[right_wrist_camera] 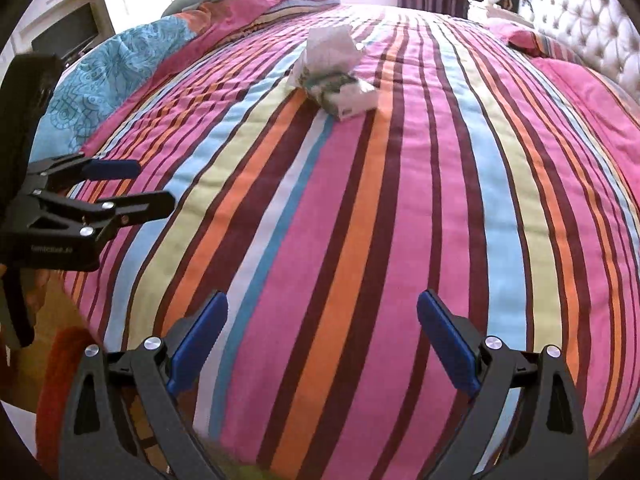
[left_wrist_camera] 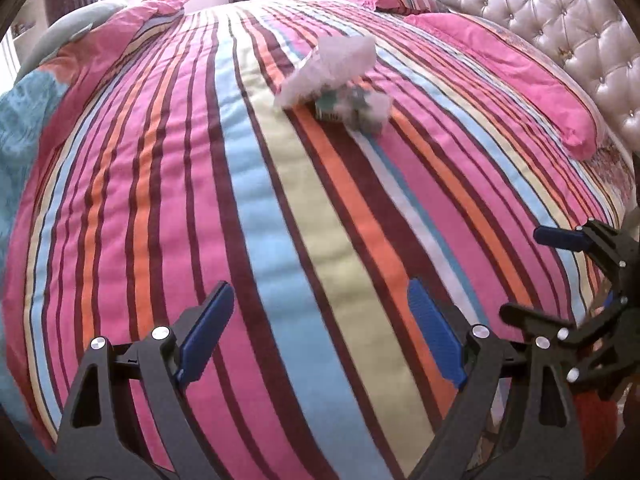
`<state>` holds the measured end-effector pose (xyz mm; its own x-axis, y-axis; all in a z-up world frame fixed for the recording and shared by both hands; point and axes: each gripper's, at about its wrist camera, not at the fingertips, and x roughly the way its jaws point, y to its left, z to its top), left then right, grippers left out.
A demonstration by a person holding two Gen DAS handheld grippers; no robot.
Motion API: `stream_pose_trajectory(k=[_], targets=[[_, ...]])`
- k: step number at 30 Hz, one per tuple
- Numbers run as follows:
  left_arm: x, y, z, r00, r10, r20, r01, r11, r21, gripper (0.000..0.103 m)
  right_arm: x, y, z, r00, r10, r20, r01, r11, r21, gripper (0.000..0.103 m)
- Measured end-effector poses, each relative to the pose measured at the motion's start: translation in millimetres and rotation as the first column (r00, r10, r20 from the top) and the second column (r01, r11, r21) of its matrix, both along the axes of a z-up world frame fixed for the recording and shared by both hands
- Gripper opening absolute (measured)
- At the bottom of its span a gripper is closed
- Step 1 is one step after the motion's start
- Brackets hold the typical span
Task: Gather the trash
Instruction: 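Raise both open tools from the basket toward the tissue packs on the bed, then grasp the pink tissue pack with the left tool while the right tool grasps the green tissue packet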
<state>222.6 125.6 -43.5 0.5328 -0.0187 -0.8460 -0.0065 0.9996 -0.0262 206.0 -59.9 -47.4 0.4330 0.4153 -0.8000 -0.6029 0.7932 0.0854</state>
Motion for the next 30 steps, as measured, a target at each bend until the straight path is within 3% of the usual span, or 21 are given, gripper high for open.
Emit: stream_pose_trajectory(k=[11,13,17,21,30], targets=[[93,-1,14,0.995,-0.054,0.081,0.047,0.995,0.087,0.086,71,31,11,0.997,0.056,0.053,-0.053,0.997,-0.05,0.091],[106,-1,16,0.994,-0.062,0.091,0.055,0.996,0.076,0.086,82,35,12,0.996,0.062,0.062,-0.059,0.997,-0.056,0.091],[132,-3,17,0.994,-0.067,0.083,0.064,0.997,0.041,0.086,99,43,12,0.995,0.071,0.064,-0.068,0.996,-0.05,0.091],[151,-11,13,0.99,-0.13,0.064,0.127,0.991,0.036,0.086,110,54,10,0.993,0.092,0.067,-0.089,0.994,-0.059,0.091],[187,-13,6,0.986,-0.162,0.042,0.157,0.983,0.089,0.086,131,71,0,0.99,0.122,0.072,-0.118,0.991,-0.062,0.091]])
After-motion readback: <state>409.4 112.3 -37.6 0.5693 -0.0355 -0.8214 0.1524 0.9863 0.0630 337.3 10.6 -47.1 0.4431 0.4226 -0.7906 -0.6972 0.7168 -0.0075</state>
